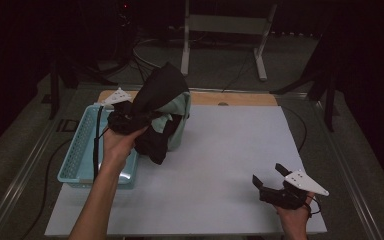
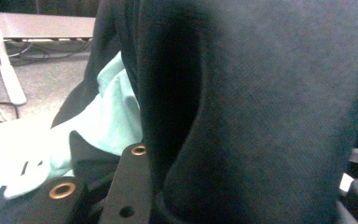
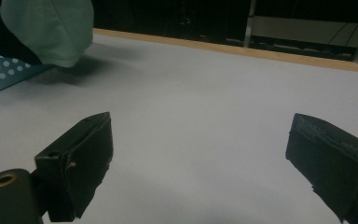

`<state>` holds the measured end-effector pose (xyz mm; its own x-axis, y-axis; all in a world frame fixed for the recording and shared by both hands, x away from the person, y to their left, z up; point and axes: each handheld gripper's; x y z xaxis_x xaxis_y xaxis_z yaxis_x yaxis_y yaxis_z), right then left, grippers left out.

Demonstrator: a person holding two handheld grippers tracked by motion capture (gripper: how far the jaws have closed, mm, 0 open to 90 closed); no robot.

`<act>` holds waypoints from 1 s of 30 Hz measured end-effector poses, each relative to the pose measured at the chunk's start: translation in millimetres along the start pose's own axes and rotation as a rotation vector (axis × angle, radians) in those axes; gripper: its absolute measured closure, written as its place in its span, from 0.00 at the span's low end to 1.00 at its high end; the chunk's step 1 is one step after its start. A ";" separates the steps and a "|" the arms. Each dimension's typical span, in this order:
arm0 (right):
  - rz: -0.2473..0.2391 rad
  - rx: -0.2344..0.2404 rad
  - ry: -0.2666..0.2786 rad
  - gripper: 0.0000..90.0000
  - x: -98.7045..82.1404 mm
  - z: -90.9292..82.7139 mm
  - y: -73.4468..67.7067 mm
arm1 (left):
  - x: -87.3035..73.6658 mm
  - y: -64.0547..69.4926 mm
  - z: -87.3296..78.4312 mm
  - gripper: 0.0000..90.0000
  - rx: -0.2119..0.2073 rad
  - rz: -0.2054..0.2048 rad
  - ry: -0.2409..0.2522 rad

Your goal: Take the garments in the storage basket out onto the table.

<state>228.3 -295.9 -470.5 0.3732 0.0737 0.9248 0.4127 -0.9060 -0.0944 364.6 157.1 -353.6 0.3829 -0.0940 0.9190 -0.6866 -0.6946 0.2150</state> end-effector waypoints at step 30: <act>0.003 -0.001 0.004 0.08 0.0 -0.3 1.3 | -25.3 31.3 25.0 0.78 -0.110 0.024 -0.044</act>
<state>228.6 -297.2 -470.5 0.3714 0.0698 0.9259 0.4111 -0.9065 -0.0966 348.9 119.9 -378.4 0.3908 -0.1421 0.9094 -0.7584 -0.6096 0.2307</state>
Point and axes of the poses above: each handheld gripper's, and its own axes: z roughly forward along the jaws, x roughly out of its top, y roughly to its right, and after that the axes turned 3 degrees about z, right-handed
